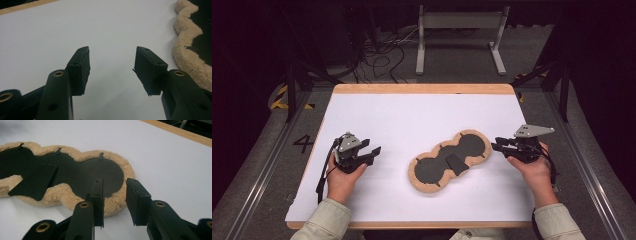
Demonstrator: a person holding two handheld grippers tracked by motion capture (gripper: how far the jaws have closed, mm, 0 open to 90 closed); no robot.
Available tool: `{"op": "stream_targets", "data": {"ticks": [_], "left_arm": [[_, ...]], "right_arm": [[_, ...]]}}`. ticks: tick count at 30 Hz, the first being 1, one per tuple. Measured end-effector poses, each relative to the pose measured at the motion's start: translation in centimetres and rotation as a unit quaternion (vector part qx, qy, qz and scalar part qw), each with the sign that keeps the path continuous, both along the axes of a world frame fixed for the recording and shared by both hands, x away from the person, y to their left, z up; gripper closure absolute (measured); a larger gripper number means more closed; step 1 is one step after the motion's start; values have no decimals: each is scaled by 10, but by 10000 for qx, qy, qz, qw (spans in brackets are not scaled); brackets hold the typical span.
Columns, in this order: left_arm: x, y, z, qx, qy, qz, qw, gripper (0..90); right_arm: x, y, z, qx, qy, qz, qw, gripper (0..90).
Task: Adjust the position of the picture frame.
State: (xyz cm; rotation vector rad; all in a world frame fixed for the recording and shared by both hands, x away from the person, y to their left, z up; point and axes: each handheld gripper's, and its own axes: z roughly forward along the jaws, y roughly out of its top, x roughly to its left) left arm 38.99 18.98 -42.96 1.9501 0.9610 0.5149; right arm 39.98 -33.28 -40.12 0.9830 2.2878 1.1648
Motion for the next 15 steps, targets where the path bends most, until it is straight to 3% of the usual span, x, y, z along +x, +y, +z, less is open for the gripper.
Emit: {"op": "stream_targets", "data": {"ticks": [8, 13, 15], "left_arm": [[-5, -12, 8, -150, 43, -338, 9993, 559], [-13, -25, 17, -314, 103, -697, 9970, 629], [-16, -32, 20, -260, 74, -818, 9963, 685]], "right_arm": [[-1, -4, 3, 40, -43, -68, 10000, 704], [-1, -5, 2, 3, -10, -108, 9999, 708], [-1, -4, 2, -9, -3, -104, 9999, 709]]}}
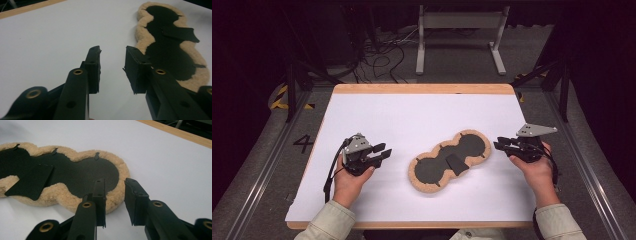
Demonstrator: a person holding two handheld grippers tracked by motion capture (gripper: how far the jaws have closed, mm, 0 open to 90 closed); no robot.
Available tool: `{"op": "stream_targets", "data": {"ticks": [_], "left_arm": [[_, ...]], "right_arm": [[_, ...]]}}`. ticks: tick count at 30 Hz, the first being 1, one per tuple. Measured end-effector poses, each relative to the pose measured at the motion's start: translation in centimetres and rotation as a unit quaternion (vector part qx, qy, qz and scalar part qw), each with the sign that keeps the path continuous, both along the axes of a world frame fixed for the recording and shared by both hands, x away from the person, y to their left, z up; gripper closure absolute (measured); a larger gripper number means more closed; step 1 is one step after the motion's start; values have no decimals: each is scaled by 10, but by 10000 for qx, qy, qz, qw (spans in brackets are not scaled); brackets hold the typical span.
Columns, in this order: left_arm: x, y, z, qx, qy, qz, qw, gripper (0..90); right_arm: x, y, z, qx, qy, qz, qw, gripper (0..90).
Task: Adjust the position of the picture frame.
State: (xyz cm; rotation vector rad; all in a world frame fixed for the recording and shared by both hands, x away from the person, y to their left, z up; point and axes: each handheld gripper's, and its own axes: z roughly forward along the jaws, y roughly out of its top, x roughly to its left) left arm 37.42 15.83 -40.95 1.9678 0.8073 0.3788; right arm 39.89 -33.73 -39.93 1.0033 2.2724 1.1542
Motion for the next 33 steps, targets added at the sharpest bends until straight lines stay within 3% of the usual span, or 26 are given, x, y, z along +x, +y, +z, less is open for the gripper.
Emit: {"op": "stream_targets", "data": {"ticks": [5, 11, 18, 27, 29, 33], "left_arm": [[-7, -16, 4, 136, -12, -345, 9993, 815], [-14, -35, 6, 210, 33, -705, 9973, 899], [-18, -59, 3, 321, 98, -1071, 9937, 900], [-23, -75, 1, 330, 200, -1406, 9893, 900], [-24, -77, 0, 262, 281, -1494, 9880, 900], [-24, -85, -3, 333, 393, -1696, 9842, 900]], "right_arm": [[0, -2, 1, 23, -2, -16, 10000, 712], [0, -1, 0, 2, 31, -11, 10000, 712], [1, -1, -1, -22, 56, -16, 10000, 714], [-1, -2, -2, -61, 85, -33, 9999, 716], [-1, -3, -2, -60, 96, -45, 9999, 717], [-2, -3, -3, -63, 102, -41, 9999, 717]]}}
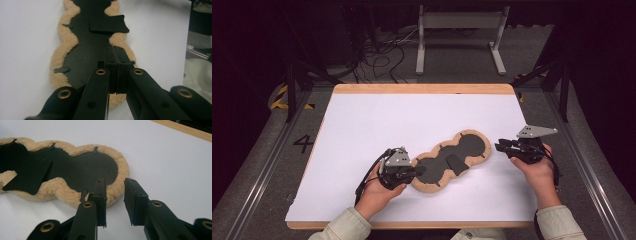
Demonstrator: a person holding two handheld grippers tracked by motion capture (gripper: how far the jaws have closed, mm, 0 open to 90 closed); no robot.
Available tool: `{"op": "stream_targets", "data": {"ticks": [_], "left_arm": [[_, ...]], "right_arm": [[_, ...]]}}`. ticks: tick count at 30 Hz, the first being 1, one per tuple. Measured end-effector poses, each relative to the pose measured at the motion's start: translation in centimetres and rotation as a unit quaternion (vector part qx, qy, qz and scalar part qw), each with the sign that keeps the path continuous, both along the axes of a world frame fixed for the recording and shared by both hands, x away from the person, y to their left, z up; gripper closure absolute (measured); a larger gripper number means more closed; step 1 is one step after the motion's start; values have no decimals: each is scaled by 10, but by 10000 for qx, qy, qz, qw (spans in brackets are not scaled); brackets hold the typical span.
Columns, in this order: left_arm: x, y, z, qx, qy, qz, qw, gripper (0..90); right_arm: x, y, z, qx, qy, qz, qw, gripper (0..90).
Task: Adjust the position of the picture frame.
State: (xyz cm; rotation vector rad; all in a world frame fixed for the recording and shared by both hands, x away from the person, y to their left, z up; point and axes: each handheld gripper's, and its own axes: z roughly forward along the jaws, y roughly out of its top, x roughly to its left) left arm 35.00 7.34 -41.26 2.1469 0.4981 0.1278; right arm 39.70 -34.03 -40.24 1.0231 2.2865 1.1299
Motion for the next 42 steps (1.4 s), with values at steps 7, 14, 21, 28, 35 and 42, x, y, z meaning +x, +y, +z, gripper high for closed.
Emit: {"op": "stream_targets", "data": {"ticks": [7, 14, 21, 28, 35, 42], "left_arm": [[2, -12, -12, 339, 411, -391, 9978, 900], [1, -22, -19, 609, 589, -680, 9941, 900], [-1, -28, -24, 776, 727, -969, 9896, 900], [-3, -34, -31, 1055, 902, -1262, 9822, 900], [-3, -39, -36, 1272, 895, -1163, 9810, 900], [-2, -37, -36, 1325, 809, -933, 9835, 900]], "right_arm": [[-2, -3, -1, 6, 30, -40, 10000, 717], [-3, -4, -2, 12, 67, -65, 10000, 717], [-2, -4, -4, 5, 107, -49, 9999, 716], [-2, -4, -5, -21, 120, -45, 9999, 716], [-1, -3, -5, -14, 131, -34, 9999, 717], [-2, -3, -5, -20, 130, -29, 9999, 716]]}}
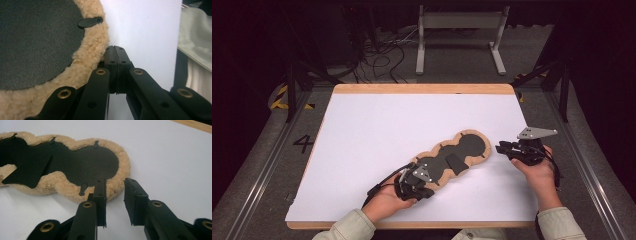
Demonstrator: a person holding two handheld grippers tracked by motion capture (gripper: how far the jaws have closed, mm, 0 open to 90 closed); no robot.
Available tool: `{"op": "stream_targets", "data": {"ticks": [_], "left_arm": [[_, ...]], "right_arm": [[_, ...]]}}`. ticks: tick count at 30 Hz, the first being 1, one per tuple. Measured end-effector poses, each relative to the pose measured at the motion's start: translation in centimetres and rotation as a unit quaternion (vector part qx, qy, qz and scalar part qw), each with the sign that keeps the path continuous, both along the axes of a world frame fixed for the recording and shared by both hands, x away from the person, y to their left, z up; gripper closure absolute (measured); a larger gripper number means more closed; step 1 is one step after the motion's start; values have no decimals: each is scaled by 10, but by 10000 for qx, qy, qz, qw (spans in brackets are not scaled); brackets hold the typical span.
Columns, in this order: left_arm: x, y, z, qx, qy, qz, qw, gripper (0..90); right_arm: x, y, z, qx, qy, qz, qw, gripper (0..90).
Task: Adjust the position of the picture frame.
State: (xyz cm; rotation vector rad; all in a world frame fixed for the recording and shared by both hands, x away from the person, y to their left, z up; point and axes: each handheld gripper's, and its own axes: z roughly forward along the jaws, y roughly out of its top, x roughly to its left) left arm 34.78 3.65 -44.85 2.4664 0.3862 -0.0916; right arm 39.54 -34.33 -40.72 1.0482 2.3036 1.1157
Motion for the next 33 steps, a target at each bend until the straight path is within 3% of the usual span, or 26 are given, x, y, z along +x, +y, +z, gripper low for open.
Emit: {"op": "stream_targets", "data": {"ticks": [11, 18, 19, 22, 23, 24, 26, 27, 28, 30, 31, 32, 33], "left_arm": [[11, 10, 0, -11, -56, 506, 9987, 900], [18, 18, 0, 47, -318, 1029, 9942, 900], [19, 21, 0, 24, -257, 1200, 9924, 900], [23, 24, -1, -29, -327, 1184, 9924, 898], [21, 25, -1, -98, -84, 1212, 9925, 898], [22, 26, -1, -151, -28, 1195, 9927, 882], [23, 30, 1, -226, -196, 1107, 9934, 856], [22, 31, 2, -255, -180, 1152, 9929, 849], [20, 34, 3, -322, -100, 1208, 9921, 843], [22, 41, 7, -429, -321, 1283, 9903, 830], [20, 43, 8, -485, -205, 1392, 9889, 822], [22, 47, 9, -538, -336, 1412, 9880, 817], [21, 50, 11, -594, -315, 1486, 9866, 811]], "right_arm": [[0, 0, -1, 3, 19, -4, 10000, 716], [0, 1, -1, -8, 44, -30, 10000, 716], [1, 1, -2, -15, 46, -58, 10000, 724], [0, 1, -2, -19, -10, -138, 9999, 756], [0, 0, -2, -9, -31, -214, 9998, 776], [0, 0, -2, -17, -43, -340, 9994, 805], [1, -2, -4, -30, -34, -497, 9988, 860], [2, -2, -6, -63, -3, -578, 9983, 877], [3, -1, -7, -105, 14, -619, 9980, 889], [6, 0, -9, -187, 49, -739, 9971, 900], [8, 2, -10, -224, 32, -810, 9965, 900], [10, 4, -10, -263, 33, -863, 9959, 900], [12, 6, -11, -299, 52, -860, 9958, 900]]}}
